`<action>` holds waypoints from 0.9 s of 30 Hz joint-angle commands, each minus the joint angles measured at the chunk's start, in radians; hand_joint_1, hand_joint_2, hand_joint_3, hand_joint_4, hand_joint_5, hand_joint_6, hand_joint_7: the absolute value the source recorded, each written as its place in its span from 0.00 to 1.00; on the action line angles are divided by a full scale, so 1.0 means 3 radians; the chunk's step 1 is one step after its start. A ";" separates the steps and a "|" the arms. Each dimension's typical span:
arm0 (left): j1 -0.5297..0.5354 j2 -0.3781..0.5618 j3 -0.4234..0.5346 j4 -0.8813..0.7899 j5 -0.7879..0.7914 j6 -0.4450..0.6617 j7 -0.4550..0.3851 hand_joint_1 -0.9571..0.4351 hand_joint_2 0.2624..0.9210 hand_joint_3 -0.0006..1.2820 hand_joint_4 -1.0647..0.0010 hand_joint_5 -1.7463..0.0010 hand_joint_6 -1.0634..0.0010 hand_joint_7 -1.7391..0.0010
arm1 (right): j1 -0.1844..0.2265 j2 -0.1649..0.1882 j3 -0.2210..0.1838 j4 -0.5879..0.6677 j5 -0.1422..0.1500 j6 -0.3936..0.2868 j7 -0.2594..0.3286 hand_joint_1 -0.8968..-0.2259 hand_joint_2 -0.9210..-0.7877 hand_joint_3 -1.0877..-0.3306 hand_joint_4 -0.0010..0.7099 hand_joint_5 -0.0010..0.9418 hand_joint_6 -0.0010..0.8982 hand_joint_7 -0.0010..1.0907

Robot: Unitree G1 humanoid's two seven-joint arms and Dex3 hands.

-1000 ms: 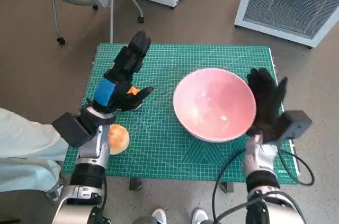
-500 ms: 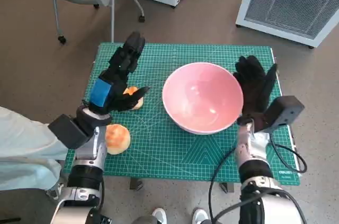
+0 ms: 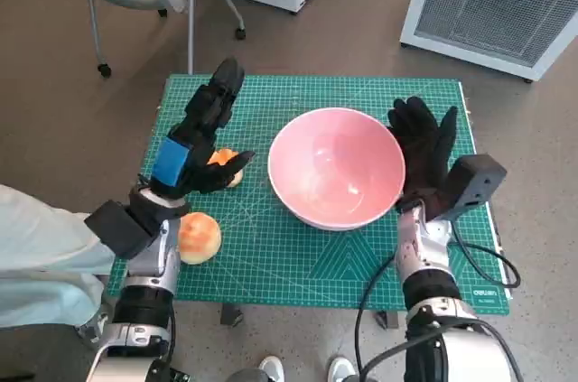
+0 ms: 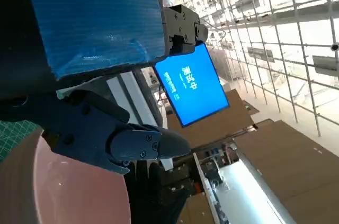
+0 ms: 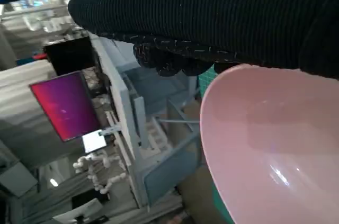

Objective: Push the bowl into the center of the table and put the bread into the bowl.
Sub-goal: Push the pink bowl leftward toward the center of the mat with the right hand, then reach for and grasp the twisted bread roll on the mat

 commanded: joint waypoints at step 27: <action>-0.0029 -0.0052 -0.0025 0.0021 -0.0019 -0.0019 0.0017 0.28 1.00 0.24 0.93 1.00 0.87 1.00 | 0.0454 -0.0329 0.0398 -0.1002 -0.0347 -0.1174 0.0210 0.48 0.00 0.41 0.42 0.00 0.20 0.37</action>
